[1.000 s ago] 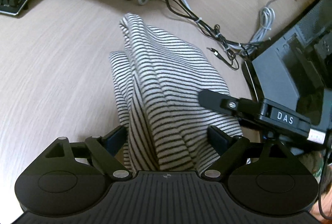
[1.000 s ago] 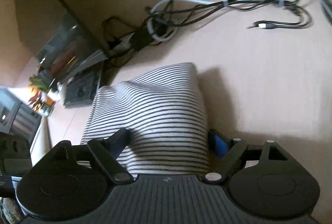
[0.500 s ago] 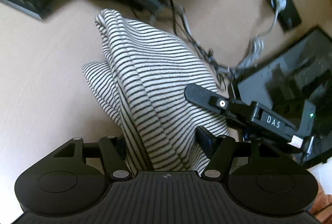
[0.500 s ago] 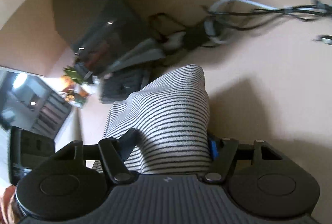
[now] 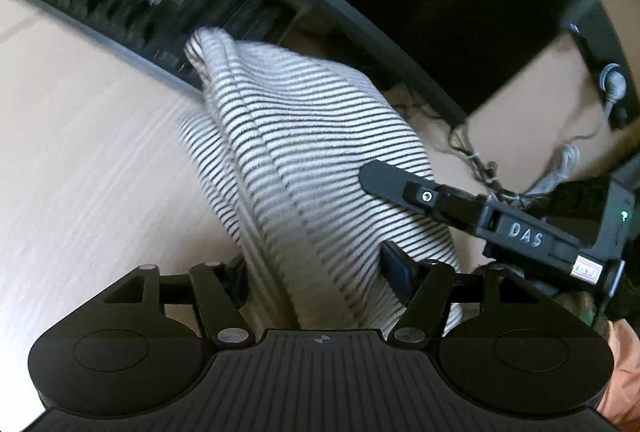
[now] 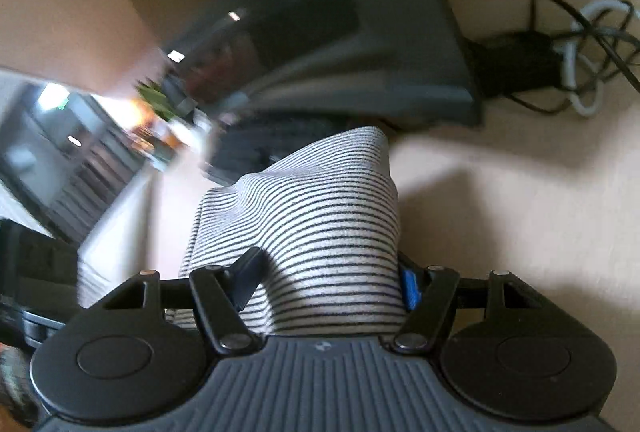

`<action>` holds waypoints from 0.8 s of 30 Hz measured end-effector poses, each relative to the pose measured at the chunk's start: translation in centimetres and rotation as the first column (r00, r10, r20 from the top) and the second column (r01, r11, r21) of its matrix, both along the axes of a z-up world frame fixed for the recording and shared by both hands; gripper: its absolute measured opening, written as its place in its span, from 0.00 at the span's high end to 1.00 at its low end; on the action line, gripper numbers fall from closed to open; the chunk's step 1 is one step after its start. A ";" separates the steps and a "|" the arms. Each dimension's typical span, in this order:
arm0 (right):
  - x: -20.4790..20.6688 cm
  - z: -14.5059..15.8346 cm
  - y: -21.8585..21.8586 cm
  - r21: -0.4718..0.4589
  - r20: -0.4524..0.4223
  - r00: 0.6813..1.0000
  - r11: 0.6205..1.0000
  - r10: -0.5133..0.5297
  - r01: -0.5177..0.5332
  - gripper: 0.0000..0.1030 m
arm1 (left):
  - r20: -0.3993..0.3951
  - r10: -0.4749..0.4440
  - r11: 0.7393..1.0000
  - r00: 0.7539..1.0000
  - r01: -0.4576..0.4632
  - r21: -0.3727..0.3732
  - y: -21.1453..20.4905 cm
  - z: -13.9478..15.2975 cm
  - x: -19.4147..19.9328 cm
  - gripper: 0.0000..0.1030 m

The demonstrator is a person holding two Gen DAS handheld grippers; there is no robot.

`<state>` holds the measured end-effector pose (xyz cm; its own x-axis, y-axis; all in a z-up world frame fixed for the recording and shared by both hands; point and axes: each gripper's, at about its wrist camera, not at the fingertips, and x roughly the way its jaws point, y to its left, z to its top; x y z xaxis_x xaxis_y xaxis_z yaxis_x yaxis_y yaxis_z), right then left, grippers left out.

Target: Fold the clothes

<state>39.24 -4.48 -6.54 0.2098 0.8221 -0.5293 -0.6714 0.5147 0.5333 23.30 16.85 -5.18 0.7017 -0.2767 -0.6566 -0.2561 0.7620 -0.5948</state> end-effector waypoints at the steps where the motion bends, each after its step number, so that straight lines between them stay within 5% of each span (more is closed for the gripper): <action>1: 0.1 -0.4 -0.1 -0.006 0.003 1.000 1.000 -0.014 0.015 0.32 | -0.001 0.001 1.000 1.000 -0.001 -0.017 0.4 -0.6 0.2 0.29; 4: 0.0 0.0 -0.8 -0.007 0.013 0.999 0.999 -0.049 0.049 0.31 | 0.026 -0.043 0.998 0.999 0.042 0.042 0.7 1.1 0.1 0.31; 7: -1.7 1.8 -1.0 -0.079 0.155 0.986 0.994 -0.060 0.073 0.30 | 0.100 -0.074 0.986 0.992 0.058 0.157 1.3 4.5 -1.0 0.31; 10: -4.3 3.9 -1.8 -0.130 0.323 0.946 0.988 -0.041 0.087 0.31 | 0.184 -0.077 0.980 0.980 0.041 0.193 2.7 7.1 -0.8 0.32; 12: -6.5 5.5 -1.9 -0.127 0.388 0.922 0.990 -0.010 0.064 0.42 | 0.219 -0.095 0.977 0.971 0.048 0.208 3.3 7.9 0.8 0.34; 16: -10.4 6.6 -1.1 -0.146 0.406 0.911 0.989 0.072 -0.013 0.49 | 0.181 -0.147 0.977 0.973 0.114 0.178 3.6 6.1 4.7 0.40; 19: -12.8 3.8 0.0 -0.265 0.375 0.917 0.964 0.134 -0.033 0.52 | 0.082 -0.151 0.978 0.985 0.138 0.154 3.8 2.6 5.8 0.43; 22: -15.3 2.5 0.5 -0.319 0.470 0.870 0.948 0.151 0.008 0.51 | 0.100 -0.159 0.979 0.982 0.144 0.142 4.5 1.7 5.9 0.46; 24: -14.9 2.9 0.3 -0.317 0.453 0.881 0.948 0.137 0.015 0.51 | 0.098 -0.166 0.978 0.981 0.151 0.142 4.6 1.6 6.2 0.46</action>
<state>24.31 -4.15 -3.68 0.4478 0.6572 -0.6062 -0.8358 0.5486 -0.0227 29.50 21.46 -3.60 0.7249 -0.3053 -0.6176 -0.0652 0.8620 -0.5027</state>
